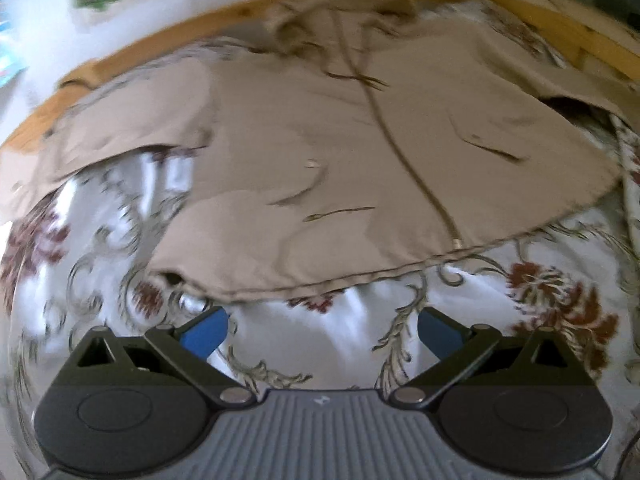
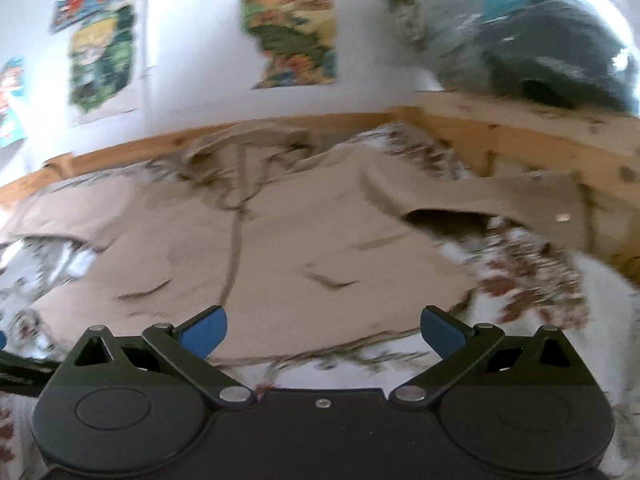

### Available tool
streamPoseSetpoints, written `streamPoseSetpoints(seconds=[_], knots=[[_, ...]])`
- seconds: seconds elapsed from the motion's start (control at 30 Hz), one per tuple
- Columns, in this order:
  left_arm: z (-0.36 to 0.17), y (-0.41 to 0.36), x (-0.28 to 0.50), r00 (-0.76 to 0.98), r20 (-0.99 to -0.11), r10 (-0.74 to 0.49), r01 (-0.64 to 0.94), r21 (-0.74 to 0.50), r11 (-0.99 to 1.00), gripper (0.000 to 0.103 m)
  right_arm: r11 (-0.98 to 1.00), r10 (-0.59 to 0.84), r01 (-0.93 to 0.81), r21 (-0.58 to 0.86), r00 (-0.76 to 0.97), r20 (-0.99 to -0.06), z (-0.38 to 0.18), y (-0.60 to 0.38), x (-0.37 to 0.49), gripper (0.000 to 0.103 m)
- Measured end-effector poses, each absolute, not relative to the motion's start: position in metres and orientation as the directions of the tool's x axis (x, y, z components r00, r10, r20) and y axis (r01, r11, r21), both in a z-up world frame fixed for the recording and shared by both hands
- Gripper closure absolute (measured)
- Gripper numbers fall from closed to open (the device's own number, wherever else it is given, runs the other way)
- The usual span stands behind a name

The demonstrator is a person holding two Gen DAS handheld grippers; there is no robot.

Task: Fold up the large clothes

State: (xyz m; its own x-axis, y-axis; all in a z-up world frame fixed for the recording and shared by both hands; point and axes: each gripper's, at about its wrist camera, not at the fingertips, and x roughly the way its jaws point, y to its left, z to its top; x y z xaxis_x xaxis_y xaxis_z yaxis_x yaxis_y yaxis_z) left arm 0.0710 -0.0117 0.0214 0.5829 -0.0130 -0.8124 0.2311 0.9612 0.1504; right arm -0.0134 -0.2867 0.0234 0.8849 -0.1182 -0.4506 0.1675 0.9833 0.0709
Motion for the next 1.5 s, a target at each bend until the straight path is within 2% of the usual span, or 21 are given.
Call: streamPoseSetpoints(seconds=[0.17,0.27,0.37,0.43,0.47,0.53,0.7,0.77,0.83,0.87,0.9,1.0,1.13,1.2,1.23,1.27,1.4,1.5], knots=[[0.02,-0.022,0.112,0.506,-0.841,0.192,0.243,0.352,0.904,0.001,0.93,-0.051,0.205,0.306,0.894,-0.445,0.047,-0.341,-0.027,0.001],[0.025,-0.023,0.137,0.505,-0.841,0.193,0.225,0.344,0.912,0.001,0.909,-0.117,0.272,0.316,0.894,-0.433,0.058,-0.37,-0.023,0.001],[0.034,-0.027,0.15,0.589,-0.804,0.08,0.236,0.266,0.935,0.001,0.92,-0.22,0.327,0.215,0.887,-0.406,0.067,-0.4,-0.011,0.008],[0.035,-0.031,0.156,0.68,-0.734,0.001,0.244,0.228,0.943,0.001,0.928,-0.287,0.354,0.117,0.878,-0.382,0.072,-0.422,0.004,0.012],[0.033,-0.034,0.158,0.716,-0.698,-0.016,0.239,0.224,0.945,0.001,0.931,-0.315,0.36,0.059,0.876,-0.366,0.073,-0.432,0.014,0.017],[0.027,-0.039,0.164,0.747,-0.664,-0.012,0.215,0.226,0.95,0.001,0.932,-0.36,0.355,-0.078,0.872,-0.332,0.073,-0.451,0.039,0.02],[0.006,-0.029,0.172,0.7,-0.712,-0.058,0.291,0.211,0.933,0.001,0.789,-0.508,0.345,-0.508,0.831,-0.226,0.057,-0.489,0.102,0.023],[-0.001,-0.02,0.177,0.692,-0.72,-0.051,0.286,0.209,0.935,0.001,0.717,-0.562,0.338,-0.61,0.798,-0.218,0.046,-0.504,0.125,0.036],[-0.009,-0.009,0.181,0.673,-0.737,-0.064,0.277,0.171,0.946,0.001,0.655,-0.621,0.335,-0.678,0.749,-0.23,0.033,-0.52,0.148,0.045],[-0.013,-0.003,0.181,0.661,-0.747,-0.073,0.269,0.146,0.952,0.001,0.629,-0.643,0.325,-0.706,0.728,-0.238,0.027,-0.523,0.157,0.053],[-0.017,0.0,0.183,0.652,-0.754,-0.078,0.261,0.127,0.957,0.001,0.598,-0.666,0.309,-0.74,0.705,-0.245,0.02,-0.529,0.168,0.056],[-0.025,0.009,0.186,0.635,-0.769,-0.078,0.244,0.103,0.964,0.001,0.551,-0.69,0.265,-0.792,0.677,-0.254,0.006,-0.539,0.189,0.063],[-0.023,0.013,0.185,0.654,-0.753,-0.065,0.222,0.109,0.969,0.001,0.435,-0.734,0.211,-0.875,0.646,-0.209,-0.004,-0.548,0.21,0.069],[-0.022,0.014,0.184,0.671,-0.737,-0.074,0.208,0.091,0.974,0.001,0.394,-0.745,0.183,-0.901,0.638,-0.196,-0.007,-0.545,0.217,0.077],[-0.02,0.014,0.183,0.679,-0.73,-0.081,0.199,0.077,0.977,0.001,0.387,-0.748,0.172,-0.906,0.634,-0.199,-0.005,-0.546,0.22,0.091],[-0.019,0.014,0.182,0.681,-0.726,-0.088,0.195,0.064,0.979,0.001,0.39,-0.75,0.161,-0.906,0.626,-0.211,-0.001,-0.546,0.221,0.095],[-0.011,0.014,0.18,0.694,-0.711,-0.119,0.199,0.031,0.979,0.001,0.433,-0.72,0.123,-0.893,0.644,-0.26,0.017,-0.536,0.218,0.101],[-0.004,0.013,0.181,0.719,-0.684,-0.123,0.208,0.043,0.977,0.001,0.538,-0.654,0.154,-0.829,0.696,-0.296,0.049,-0.515,0.204,0.103]])
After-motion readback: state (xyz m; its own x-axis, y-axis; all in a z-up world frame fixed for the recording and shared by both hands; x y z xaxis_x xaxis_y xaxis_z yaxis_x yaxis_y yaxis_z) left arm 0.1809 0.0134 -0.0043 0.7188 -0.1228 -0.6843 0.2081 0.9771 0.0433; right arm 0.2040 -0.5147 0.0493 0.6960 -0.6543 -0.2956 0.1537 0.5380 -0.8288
